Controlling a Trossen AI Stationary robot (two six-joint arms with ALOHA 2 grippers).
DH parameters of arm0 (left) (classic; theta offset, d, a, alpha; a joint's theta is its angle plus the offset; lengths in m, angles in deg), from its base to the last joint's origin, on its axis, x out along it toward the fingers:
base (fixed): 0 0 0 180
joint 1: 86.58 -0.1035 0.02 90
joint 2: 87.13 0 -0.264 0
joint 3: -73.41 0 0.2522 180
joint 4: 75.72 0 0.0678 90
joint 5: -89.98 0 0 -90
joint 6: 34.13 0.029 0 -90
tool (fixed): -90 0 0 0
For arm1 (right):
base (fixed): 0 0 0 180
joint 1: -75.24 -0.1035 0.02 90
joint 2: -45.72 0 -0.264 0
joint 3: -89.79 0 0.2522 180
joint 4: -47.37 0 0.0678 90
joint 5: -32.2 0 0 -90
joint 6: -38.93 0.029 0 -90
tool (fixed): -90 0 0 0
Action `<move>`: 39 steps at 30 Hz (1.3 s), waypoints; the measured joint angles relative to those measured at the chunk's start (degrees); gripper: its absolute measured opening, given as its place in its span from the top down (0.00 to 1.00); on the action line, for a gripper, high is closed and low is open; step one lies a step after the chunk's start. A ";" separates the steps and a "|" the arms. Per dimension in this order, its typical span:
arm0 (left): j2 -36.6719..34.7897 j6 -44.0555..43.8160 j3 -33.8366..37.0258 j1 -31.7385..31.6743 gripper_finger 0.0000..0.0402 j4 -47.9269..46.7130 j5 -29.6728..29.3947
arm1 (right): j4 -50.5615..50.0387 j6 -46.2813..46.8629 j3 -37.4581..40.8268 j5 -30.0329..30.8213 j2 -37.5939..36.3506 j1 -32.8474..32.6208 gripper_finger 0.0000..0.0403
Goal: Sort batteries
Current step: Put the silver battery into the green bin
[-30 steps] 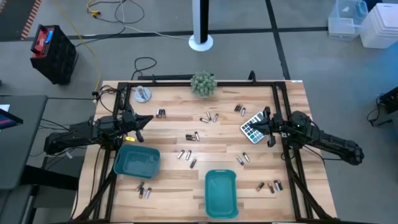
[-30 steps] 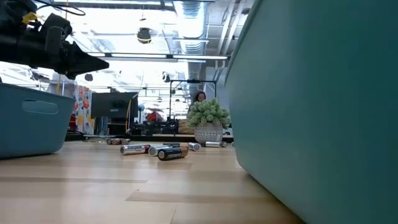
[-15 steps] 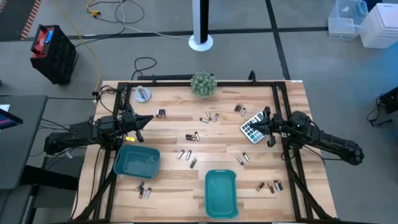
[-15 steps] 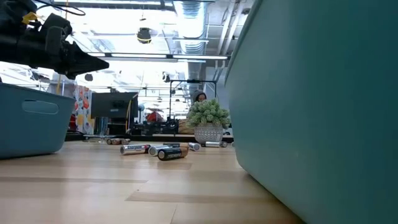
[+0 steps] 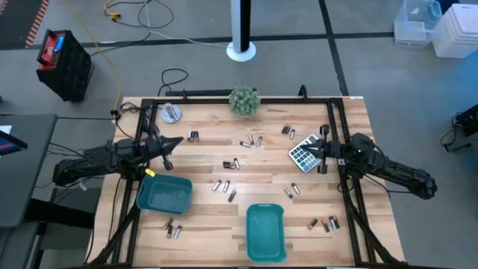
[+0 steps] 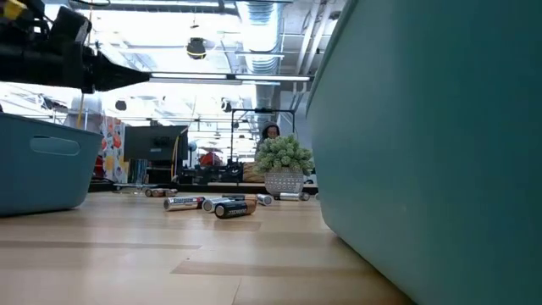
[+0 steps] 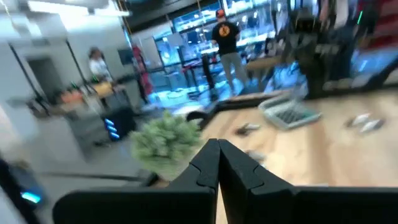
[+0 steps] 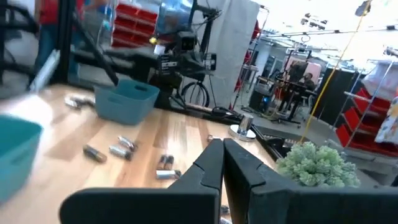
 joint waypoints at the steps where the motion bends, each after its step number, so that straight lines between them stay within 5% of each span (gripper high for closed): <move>1: 0.00 -3.14 -0.02 0.00 1.00 0.28 0.11 | 2.02 2.69 0.00 0.06 0.01 0.05 0.92; 9: 0.04 -15.88 -0.12 0.00 1.00 4.40 0.50 | 22.98 28.63 -0.10 0.16 -0.02 1.98 0.92; 14: 0.15 -20.23 -0.13 0.02 1.00 3.47 3.53 | 24.23 34.81 -0.89 0.16 0.71 2.84 0.92; 23: 2.91 -22.80 -0.24 0.07 1.00 2.79 8.56 | 23.17 35.61 -6.17 -2.13 11.46 -2.45 0.92; 28: 5.64 -22.74 -0.24 0.07 1.00 5.42 8.55 | 21.17 34.17 -10.37 -8.63 22.74 -9.27 0.92; 34: 9.63 -21.46 -0.26 0.04 1.00 8.59 5.10 | 28.37 29.00 -14.04 -6.86 37.58 -18.41 0.92; 39: 13.26 -21.68 -0.31 0.04 1.00 12.62 4.21 | 12.22 29.47 -21.08 -3.20 47.26 -22.67 0.89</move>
